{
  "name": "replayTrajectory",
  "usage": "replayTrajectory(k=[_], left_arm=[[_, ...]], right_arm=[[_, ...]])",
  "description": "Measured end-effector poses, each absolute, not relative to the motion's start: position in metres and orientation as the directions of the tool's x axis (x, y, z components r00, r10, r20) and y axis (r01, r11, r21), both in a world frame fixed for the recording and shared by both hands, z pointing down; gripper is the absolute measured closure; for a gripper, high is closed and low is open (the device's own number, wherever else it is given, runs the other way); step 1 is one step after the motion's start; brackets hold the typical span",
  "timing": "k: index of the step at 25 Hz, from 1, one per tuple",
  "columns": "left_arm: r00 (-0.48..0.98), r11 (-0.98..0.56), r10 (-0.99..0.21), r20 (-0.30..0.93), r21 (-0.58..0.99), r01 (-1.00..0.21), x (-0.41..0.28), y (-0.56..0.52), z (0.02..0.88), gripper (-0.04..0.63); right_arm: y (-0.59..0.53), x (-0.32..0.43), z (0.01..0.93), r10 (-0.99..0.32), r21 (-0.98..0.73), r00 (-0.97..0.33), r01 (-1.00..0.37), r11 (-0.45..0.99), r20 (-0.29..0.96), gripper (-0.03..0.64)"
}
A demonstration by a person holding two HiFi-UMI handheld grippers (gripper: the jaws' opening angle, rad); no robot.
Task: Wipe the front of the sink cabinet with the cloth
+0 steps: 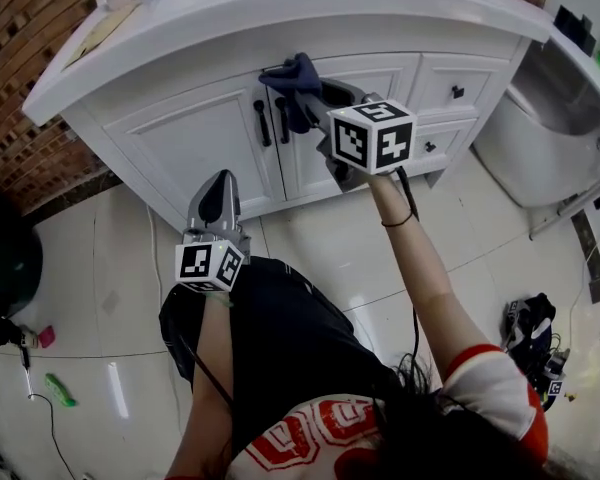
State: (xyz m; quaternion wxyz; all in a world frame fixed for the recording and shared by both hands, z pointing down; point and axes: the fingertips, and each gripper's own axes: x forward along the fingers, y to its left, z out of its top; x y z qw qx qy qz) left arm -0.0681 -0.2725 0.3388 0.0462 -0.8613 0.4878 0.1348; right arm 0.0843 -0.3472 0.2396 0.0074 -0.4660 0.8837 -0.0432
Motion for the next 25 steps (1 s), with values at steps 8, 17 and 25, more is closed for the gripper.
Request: replayTrajectory(k=[8, 17, 25], left_arm=[[0.509, -0.537, -0.814, -0.280, 0.028, -0.843, -0.066, -0.267, 0.338, 0.595], [0.485, -0.521, -0.829, -0.278, 0.068, -0.851, -0.070, -0.271, 0.342, 0.595], [0.495, -0.519, -0.829, -0.260, 0.031, -0.854, -0.065, -0.271, 0.344, 0.595]], right_arm=[[-0.357, 0.099, 0.244, -0.848, -0.025, -0.526, -0.850, 0.525, 0.063, 0.535], [-0.367, 0.214, 0.257, -0.931, 0.040, -0.347, -0.935, 0.353, 0.116, 0.535], [-0.371, 0.313, 0.268, -0.975, -0.035, -0.178, -0.984, 0.175, 0.133, 0.535]])
